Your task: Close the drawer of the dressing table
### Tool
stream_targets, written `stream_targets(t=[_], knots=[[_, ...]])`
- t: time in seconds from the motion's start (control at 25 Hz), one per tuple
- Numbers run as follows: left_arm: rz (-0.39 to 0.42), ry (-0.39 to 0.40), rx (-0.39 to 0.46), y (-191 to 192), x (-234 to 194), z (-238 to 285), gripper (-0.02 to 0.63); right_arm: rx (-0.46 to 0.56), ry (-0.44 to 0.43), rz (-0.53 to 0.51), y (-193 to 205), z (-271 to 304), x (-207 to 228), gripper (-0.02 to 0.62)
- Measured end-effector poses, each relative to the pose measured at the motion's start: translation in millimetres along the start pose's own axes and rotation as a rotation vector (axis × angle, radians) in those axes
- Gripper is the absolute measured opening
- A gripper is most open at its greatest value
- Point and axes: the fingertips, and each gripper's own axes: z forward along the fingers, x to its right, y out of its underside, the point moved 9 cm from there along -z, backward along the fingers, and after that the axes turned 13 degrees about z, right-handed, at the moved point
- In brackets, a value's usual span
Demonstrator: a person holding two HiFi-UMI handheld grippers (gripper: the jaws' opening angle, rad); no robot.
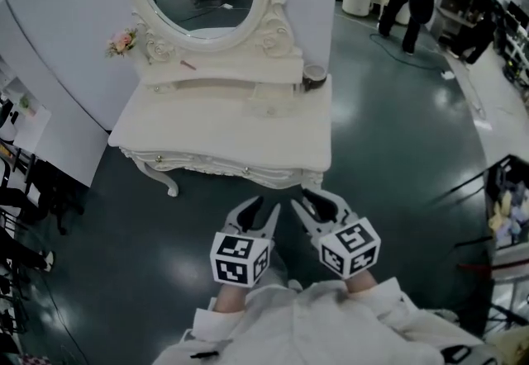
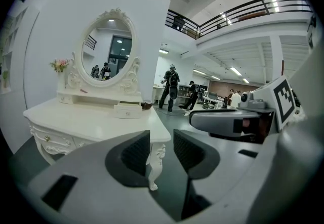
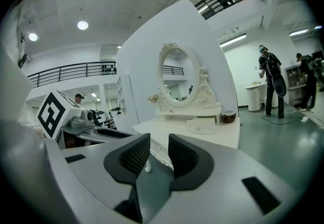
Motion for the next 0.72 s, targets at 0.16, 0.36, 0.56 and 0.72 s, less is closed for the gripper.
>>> stream_targets(t=[0.16,0.36,0.56,0.72], knots=[[-0.002,0.024,0.002,-2,-19,13,0.126,0.021,0.018,0.003,-7,18,6,0.106],[-0.003,0.076,0.0,-9,-57,35,0.126,0.02,0.068,0.016,-19,52,12,0.106],[0.019,0.113,0.021,-28,-103,58,0.126,0.04,0.127,0.015,-38,89,18,0.106],[0.029,0.141,0.038,-40,-140,76,0.126,0.049,0.16,0.014,-53,122,21,0.106]])
